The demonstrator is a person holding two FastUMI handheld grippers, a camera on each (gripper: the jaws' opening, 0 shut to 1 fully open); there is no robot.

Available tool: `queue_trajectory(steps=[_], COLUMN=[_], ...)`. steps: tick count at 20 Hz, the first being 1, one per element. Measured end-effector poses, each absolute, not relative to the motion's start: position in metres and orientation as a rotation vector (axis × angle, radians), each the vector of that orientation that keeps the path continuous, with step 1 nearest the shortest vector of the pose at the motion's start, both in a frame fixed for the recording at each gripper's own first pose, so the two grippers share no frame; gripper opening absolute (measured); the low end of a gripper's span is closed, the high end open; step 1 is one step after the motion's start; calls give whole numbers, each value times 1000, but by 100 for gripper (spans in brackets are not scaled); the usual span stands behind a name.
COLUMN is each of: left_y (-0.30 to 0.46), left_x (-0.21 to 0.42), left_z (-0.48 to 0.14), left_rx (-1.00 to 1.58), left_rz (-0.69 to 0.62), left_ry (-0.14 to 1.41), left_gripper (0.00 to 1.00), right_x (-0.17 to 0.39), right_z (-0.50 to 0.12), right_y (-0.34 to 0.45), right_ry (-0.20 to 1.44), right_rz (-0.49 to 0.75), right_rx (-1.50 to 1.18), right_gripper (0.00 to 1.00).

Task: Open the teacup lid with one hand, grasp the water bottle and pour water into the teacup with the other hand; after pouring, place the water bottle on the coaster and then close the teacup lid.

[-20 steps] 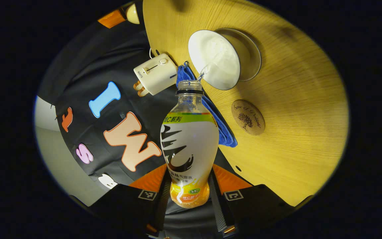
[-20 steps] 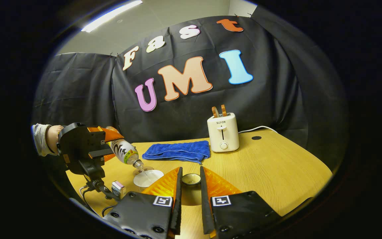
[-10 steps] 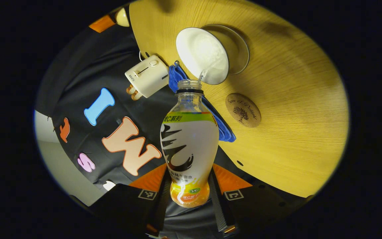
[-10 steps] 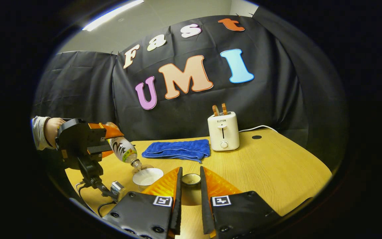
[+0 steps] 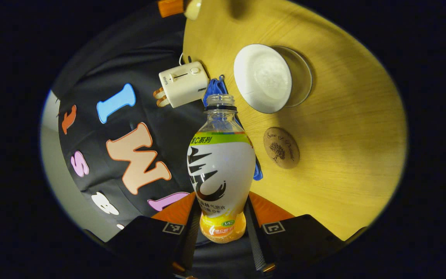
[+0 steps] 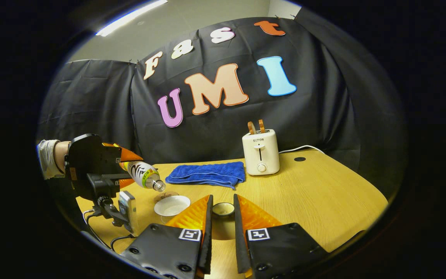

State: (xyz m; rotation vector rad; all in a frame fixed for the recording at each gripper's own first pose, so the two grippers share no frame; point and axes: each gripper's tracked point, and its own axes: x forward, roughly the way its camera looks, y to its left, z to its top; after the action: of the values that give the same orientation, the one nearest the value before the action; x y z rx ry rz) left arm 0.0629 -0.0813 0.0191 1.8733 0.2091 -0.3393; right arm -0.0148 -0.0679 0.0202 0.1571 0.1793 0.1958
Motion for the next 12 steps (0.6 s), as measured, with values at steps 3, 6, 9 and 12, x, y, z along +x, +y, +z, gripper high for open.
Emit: queue_trajectory(steps=[3,6,9,12], left_y=[-81,-90,-99,-112], left_x=[59,52,45,45], left_z=[1,-5,-9,-7], left_rx=[1681,1501,1265,1035], left_rz=[-378,-393,-417,-428], left_ry=[256,248,259,254], left_gripper=[60,58,58,57], right_x=[-15,-15,-15,-15], right_z=[18,17,16,15], right_y=[-63,-59,-57,-54], right_ry=[184,189,190,193], right_rz=[205,211,216,219], right_rx=[154,148,145,141], right_gripper=[31,27,29,27])
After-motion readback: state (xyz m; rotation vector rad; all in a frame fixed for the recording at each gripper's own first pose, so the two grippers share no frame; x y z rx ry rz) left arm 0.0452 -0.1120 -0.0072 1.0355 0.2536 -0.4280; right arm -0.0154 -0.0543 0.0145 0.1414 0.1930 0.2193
